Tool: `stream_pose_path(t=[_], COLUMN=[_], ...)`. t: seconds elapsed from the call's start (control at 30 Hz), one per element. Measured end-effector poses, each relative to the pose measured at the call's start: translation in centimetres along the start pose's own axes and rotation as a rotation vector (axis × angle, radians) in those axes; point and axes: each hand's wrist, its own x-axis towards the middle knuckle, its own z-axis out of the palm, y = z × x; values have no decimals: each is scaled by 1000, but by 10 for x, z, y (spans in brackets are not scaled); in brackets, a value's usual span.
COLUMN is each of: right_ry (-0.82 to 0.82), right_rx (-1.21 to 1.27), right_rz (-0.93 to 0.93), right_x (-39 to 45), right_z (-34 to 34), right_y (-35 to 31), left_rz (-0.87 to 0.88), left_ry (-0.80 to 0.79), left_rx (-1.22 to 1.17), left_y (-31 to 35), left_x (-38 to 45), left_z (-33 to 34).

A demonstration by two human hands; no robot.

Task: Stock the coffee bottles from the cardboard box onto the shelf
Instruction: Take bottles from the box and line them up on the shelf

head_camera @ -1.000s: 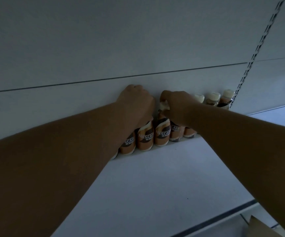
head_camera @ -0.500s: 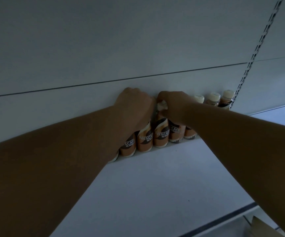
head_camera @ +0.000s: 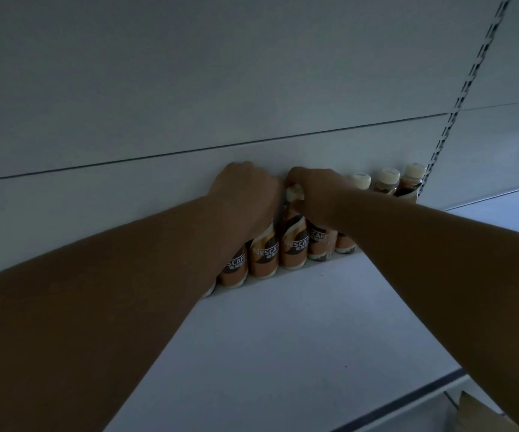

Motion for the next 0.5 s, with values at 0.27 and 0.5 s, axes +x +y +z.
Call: stream_pose_path(t=[0.27, 0.5], right_ry=[74, 220], right_rx=[8, -75], right_rz=[34, 66], right_x=[-18, -39], right_z=[-5, -14], right_y=[-3, 30], left_rz=[12, 84], left_ry=[60, 233], left_rx=[-55, -178], left_y=[6, 27], left_x=[-7, 15], left_z=[1, 4])
